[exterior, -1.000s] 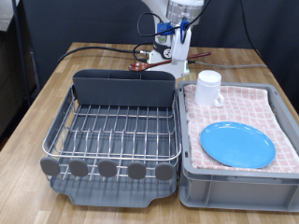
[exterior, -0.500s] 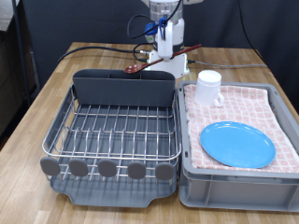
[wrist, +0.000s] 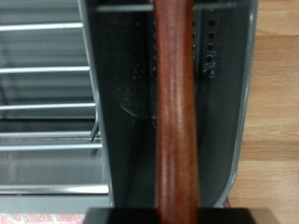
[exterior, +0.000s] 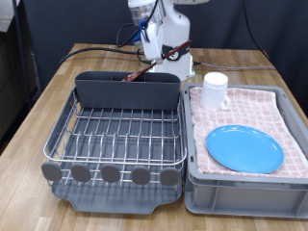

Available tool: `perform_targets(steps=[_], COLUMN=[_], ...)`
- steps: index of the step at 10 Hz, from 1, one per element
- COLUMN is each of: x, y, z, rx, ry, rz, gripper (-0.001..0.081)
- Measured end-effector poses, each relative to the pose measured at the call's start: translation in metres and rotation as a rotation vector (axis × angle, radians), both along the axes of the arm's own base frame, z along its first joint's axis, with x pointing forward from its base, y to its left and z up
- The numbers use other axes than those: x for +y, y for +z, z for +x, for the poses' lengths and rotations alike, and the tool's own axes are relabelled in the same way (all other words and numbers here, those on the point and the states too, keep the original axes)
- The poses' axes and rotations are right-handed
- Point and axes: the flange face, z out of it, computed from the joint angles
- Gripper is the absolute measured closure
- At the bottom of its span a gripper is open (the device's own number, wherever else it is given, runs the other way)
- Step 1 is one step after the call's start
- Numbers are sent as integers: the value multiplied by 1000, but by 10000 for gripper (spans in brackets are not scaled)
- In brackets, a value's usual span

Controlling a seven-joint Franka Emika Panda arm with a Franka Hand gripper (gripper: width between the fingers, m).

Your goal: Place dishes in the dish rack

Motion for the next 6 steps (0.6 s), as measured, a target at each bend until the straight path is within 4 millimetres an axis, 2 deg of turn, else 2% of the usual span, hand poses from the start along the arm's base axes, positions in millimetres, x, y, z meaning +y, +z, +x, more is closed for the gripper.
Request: perform_targets(steps=[2,5,6], x=[-12,-20,-22], y=[-6,-18,-21], z=[-4,-3,-2], rx=[-7,-6,-7], ry=[13,27,24], rz=[31,35,23], gripper=[712,712,640])
